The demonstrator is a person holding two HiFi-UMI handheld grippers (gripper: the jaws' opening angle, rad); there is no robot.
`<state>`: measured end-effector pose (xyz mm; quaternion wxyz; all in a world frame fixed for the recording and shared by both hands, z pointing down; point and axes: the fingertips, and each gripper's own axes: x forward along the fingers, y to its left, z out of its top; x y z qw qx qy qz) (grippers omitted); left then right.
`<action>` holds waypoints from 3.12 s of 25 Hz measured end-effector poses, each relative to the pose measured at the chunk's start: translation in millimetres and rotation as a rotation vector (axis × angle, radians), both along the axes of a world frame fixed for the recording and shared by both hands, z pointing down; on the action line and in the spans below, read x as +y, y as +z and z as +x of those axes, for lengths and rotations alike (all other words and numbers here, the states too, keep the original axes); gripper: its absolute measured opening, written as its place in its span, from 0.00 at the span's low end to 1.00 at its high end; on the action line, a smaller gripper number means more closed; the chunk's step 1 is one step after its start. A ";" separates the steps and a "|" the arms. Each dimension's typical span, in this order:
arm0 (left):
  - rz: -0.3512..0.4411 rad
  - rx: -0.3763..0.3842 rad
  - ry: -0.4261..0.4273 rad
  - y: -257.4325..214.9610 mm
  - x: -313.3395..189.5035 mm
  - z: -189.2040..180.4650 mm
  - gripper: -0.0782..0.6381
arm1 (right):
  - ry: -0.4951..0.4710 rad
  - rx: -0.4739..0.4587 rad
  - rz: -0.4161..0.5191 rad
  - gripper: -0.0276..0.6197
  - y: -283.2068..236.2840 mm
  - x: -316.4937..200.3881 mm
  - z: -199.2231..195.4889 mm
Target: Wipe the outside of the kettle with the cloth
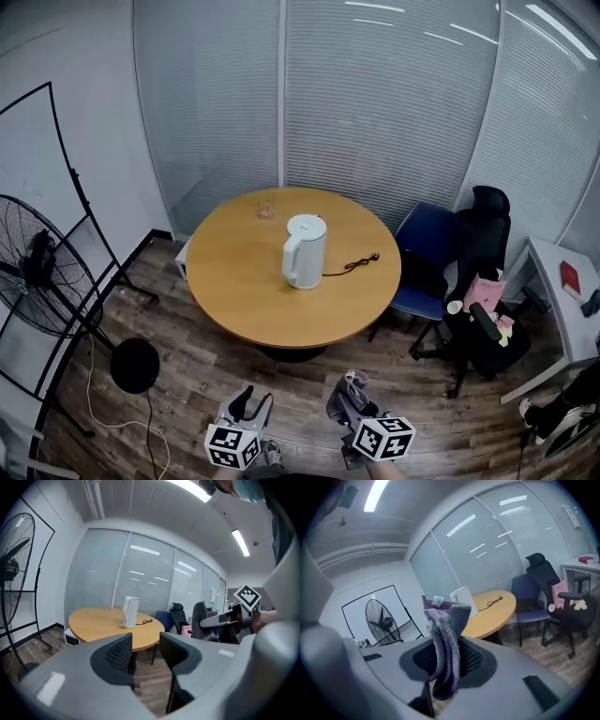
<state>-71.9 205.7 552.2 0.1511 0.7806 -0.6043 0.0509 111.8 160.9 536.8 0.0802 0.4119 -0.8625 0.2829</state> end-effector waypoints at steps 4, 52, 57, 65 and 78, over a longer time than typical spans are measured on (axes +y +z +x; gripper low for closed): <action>0.011 -0.007 0.055 -4.9 -30.3 -23.2 0.34 | 0.052 -0.016 0.009 0.19 -5.1 -21.4 -24.5; 0.034 -0.034 -0.027 -9.5 -326.8 -38.8 0.34 | -0.086 -0.037 0.049 0.19 -17.8 -335.5 -81.4; 0.023 -0.075 0.057 -12.4 -364.3 -51.5 0.40 | -0.059 -0.002 0.110 0.19 -29.9 -363.2 -108.5; 0.009 -0.102 0.205 -10.9 -401.9 -50.6 0.41 | -0.044 0.096 0.199 0.19 -30.9 -386.7 -150.8; -0.019 -0.161 0.390 0.9 -422.8 -39.3 0.40 | 0.006 0.199 0.026 0.19 59.4 -400.4 -163.8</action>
